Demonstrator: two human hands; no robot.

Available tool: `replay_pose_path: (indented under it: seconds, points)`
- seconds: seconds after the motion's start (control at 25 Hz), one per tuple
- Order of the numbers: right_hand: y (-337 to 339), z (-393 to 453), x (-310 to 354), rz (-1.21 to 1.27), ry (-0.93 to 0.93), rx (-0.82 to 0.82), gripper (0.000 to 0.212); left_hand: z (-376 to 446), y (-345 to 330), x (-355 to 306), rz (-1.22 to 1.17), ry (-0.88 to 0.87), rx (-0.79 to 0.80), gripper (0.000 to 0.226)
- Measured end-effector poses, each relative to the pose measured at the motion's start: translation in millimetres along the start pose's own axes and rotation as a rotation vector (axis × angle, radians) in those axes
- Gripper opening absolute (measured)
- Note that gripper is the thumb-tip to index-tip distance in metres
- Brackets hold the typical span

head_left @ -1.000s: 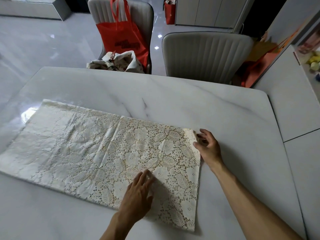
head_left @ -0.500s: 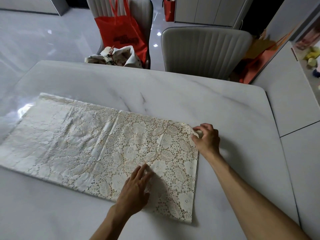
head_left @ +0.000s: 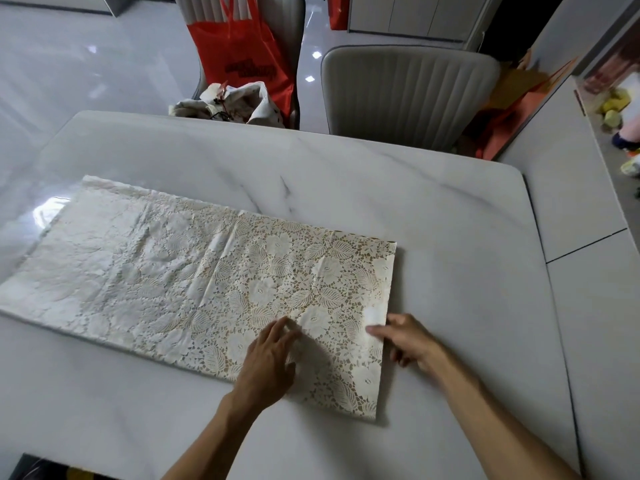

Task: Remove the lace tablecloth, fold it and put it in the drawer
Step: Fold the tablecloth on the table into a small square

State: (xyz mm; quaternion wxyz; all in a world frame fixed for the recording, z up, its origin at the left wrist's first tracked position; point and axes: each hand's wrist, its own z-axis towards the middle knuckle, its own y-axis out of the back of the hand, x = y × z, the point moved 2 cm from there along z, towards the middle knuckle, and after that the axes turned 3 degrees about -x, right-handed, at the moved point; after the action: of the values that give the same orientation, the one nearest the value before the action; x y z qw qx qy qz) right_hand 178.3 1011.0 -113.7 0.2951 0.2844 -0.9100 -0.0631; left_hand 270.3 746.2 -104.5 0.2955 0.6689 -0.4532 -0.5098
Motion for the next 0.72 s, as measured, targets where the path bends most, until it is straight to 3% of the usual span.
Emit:
replay_pose_path:
  seconds: [0.12,0.28,0.48,0.56,0.72]
  points:
    - [-42.0,-35.5,-41.6,0.057,-0.059,0.027,0.034,-17.1,-0.3,-1.6,0.083,0.123,-0.044,0.056]
    - [-65.8,-54.3,-66.5,0.1,-0.069,-0.066,0.014,-36.0,-0.5,1.2,0.1,0.211,-0.027,0.054]
    - [-76.9,-63.4,-70.4,0.083,-0.078,-0.151,0.018,-45.8,-3.0,5.7,0.064,0.192,-0.024,0.054]
    - [-77.9,-65.9,-71.5,-0.006,-0.044,-0.262,0.026,-48.1,-2.9,9.4,0.042,0.162,-0.013,0.057]
    - [-87.3,-76.8,-75.3,-0.147,-0.007,-0.461,0.035,-55.1,1.4,22.8,0.032,0.088,0.035,0.08]
